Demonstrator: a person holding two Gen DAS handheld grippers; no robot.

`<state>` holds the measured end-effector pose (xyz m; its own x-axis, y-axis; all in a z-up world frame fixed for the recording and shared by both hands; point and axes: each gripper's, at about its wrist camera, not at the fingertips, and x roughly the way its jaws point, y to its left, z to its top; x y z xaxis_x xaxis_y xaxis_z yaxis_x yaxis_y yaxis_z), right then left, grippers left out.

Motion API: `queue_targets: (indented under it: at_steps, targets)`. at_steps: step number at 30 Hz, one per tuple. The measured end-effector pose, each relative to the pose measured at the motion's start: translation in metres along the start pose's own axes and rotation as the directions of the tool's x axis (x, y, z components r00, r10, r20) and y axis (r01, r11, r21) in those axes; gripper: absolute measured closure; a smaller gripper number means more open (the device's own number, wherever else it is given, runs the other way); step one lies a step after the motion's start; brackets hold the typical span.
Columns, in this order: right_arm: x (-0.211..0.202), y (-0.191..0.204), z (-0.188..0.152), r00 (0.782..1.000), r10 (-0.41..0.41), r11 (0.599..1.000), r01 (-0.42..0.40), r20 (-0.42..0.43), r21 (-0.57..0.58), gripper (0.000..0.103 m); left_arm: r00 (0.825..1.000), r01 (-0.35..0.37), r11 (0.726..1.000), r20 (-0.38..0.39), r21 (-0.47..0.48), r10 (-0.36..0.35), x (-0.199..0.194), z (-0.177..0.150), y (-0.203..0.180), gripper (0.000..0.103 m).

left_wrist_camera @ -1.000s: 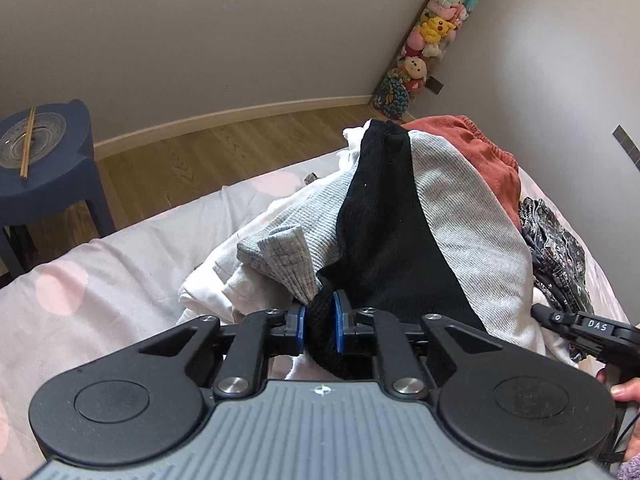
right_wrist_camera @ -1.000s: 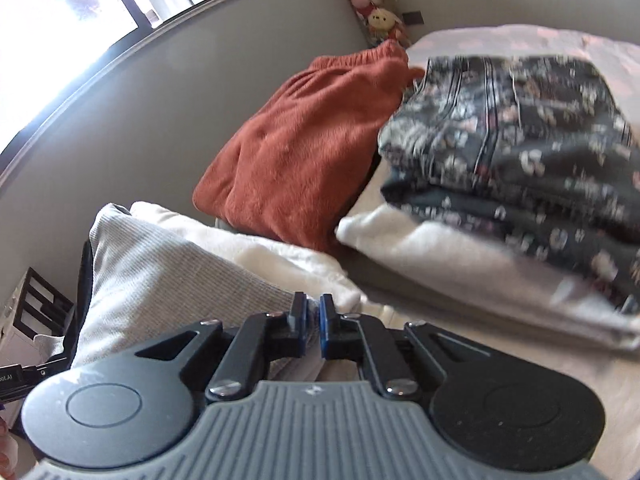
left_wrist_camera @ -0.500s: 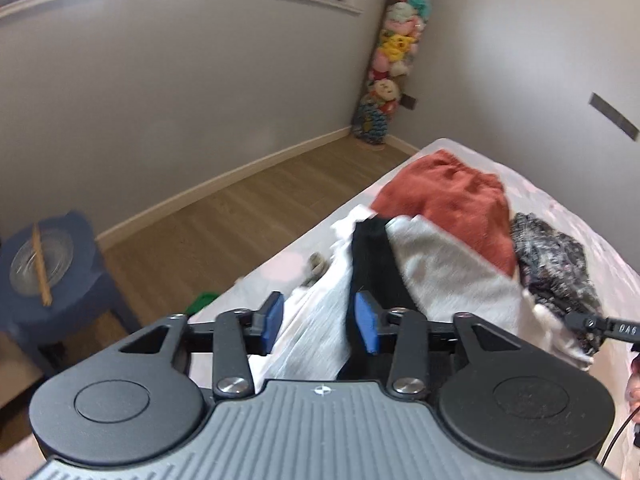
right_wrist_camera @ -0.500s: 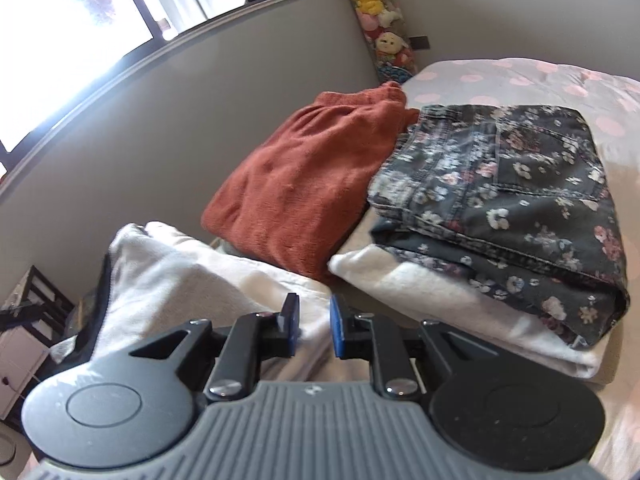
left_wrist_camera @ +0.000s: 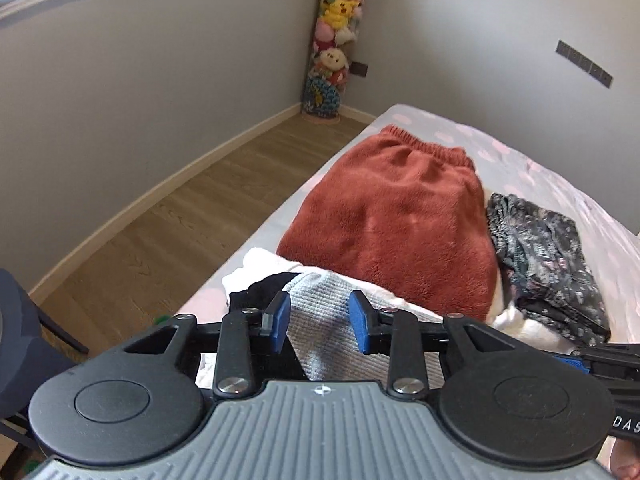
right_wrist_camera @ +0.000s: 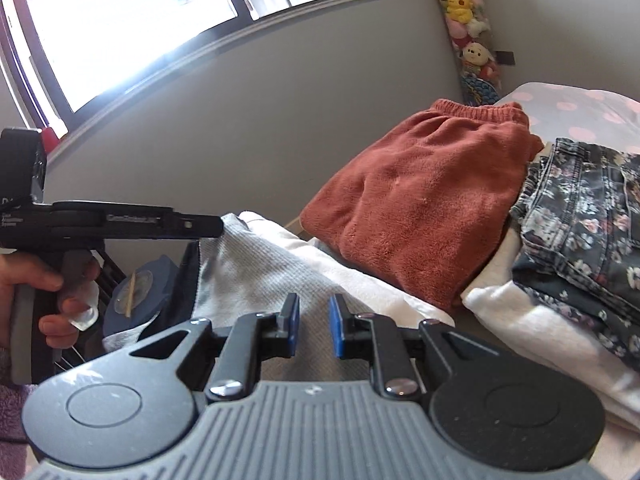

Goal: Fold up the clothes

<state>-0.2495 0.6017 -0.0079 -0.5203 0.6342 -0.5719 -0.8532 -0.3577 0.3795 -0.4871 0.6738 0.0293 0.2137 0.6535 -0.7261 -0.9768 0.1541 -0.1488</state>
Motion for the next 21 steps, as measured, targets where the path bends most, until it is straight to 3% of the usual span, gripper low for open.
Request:
queue_targets:
  at_steps: [5, 11, 15, 21]
  targets:
    - [0.025, -0.01, 0.002, 0.999, -0.019, 1.0, 0.02, -0.049, 0.02, 0.086, 0.984, -0.063, 0.998, -0.166, 0.025, 0.066, 0.051, -0.01, 0.005, 0.075]
    - [0.055, -0.023, 0.005, 0.993, -0.039, 0.998, 0.044, -0.109, 0.042, 0.087, 0.972, -0.121, 0.99, -0.192, 0.075, 0.133, 0.068, -0.009, -0.008, 0.075]
    - [0.051, -0.024, 0.009, 0.99, -0.032, 0.997, 0.041, -0.138, 0.066, 0.087, 0.977, -0.113, 0.99, -0.17, 0.08, 0.125, 0.051, -0.007, -0.01, 0.075]
    - [0.012, 0.003, 0.004, 0.992, -0.088, 0.995, 0.083, -0.091, -0.06, 0.081, 0.993, -0.097, 0.986, -0.053, 0.136, 0.105, -0.015, -0.015, -0.016, 0.075]
